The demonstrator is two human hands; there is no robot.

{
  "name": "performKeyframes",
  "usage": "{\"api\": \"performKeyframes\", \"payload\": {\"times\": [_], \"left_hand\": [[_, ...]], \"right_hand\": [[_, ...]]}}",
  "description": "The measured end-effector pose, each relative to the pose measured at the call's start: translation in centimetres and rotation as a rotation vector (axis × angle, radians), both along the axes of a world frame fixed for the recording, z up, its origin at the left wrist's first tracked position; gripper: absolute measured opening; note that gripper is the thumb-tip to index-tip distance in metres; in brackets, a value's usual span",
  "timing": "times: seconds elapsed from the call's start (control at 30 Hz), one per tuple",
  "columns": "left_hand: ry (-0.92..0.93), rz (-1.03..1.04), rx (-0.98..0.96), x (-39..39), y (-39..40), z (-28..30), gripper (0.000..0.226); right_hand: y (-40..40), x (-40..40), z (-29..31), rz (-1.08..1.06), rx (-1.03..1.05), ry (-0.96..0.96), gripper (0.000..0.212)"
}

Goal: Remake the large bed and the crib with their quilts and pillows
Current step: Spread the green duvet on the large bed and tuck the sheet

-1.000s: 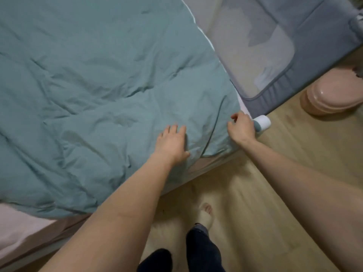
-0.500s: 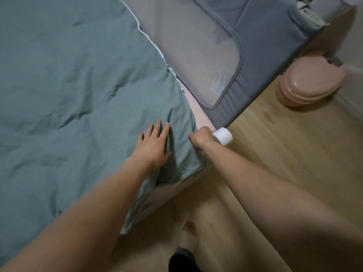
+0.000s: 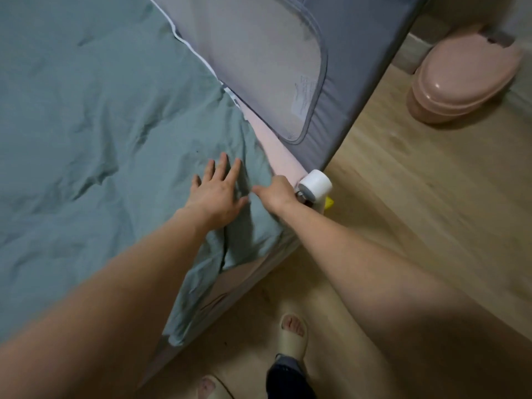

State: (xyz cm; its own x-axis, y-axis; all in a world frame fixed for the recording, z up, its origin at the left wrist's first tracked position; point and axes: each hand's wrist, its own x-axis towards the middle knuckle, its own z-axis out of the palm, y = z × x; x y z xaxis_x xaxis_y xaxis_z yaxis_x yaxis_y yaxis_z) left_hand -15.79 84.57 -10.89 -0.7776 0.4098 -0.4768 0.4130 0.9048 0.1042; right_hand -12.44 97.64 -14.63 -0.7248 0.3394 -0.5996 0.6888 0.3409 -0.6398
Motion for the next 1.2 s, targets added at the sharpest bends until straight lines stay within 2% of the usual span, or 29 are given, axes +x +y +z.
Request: {"api": "performKeyframes", "payload": {"times": [0.1,0.17,0.27,0.37,0.43,0.5,0.53,0.6,0.63,0.67,0.73,0.8,0.87,0.93,0.97,1.03,1.2], "left_hand": [[0.041,-0.003,0.094,-0.1,1.2,0.8,0.083],[0.091,-0.059,0.162,0.0,3.1,1.1,0.085],[0.086,-0.152,0.139,0.1,5.8,0.0,0.084],[0.042,-0.195,0.040,-0.1,6.4,-2.8,0.087],[0.054,-0.181,0.051,0.1,6.2,-4.5,0.088],[0.088,-0.182,0.068,0.5,5.5,-5.7,0.088],[0.096,-0.201,0.055,0.7,4.8,-6.2,0.088],[0.075,-0.292,-0.011,1.3,2.9,-6.4,0.089],[0.046,-0.335,-0.042,1.5,2.1,-6.1,0.089],[0.007,-0.353,-0.053,1.4,1.0,-5.7,0.088],[-0.099,-0.328,-0.009,0.8,-1.2,-3.6,0.079],[-0.136,-0.211,0.122,0.4,-4.1,-1.1,0.065],[-0.125,0.007,0.273,0.2,-7.6,0.7,0.051],[-0.101,0.255,0.362,0.6,-13.0,2.3,0.045],[-0.070,0.384,0.390,1.3,-18.1,3.6,0.044],[-0.053,0.540,0.379,2.7,-25.0,4.3,0.043],[-0.036,0.878,0.255,9.4,-48.5,7.0,0.049]], "right_hand": [[4.2,-0.1,4.5,-0.070,0.220,0.247,0.033],[8.1,0.1,6.8,-0.077,0.404,0.322,0.027],[11.5,0.7,5.5,-0.073,0.574,0.196,0.022],[10.7,0.3,1.9,-0.039,0.695,0.059,0.026],[9.5,1.3,0.3,-0.035,0.808,0.120,0.035],[8.0,3.6,-1.3,0.021,0.827,0.282,0.048],[7.3,4.8,-2.2,0.116,0.766,0.299,0.053],[7.1,6.5,-3.4,0.240,0.532,0.160,0.057],[7.6,6.7,-3.5,0.224,0.447,0.067,0.059],[7.7,6.5,-3.1,0.201,0.443,0.001,0.060],[6.6,5.5,-0.9,0.225,0.656,-0.044,0.056],[3.4,4.6,1.9,0.329,0.811,0.066,0.045],[-1.1,4.2,3.9,0.470,0.735,0.159,0.034],[-7.3,4.0,5.6,0.599,0.631,0.209,0.030],[-12.3,3.6,6.7,0.675,0.585,0.249,0.030],[-18.7,3.6,7.5,0.757,0.488,0.263,0.029],[-39.3,4.9,8.3,1.032,0.375,0.325,0.028]]}}
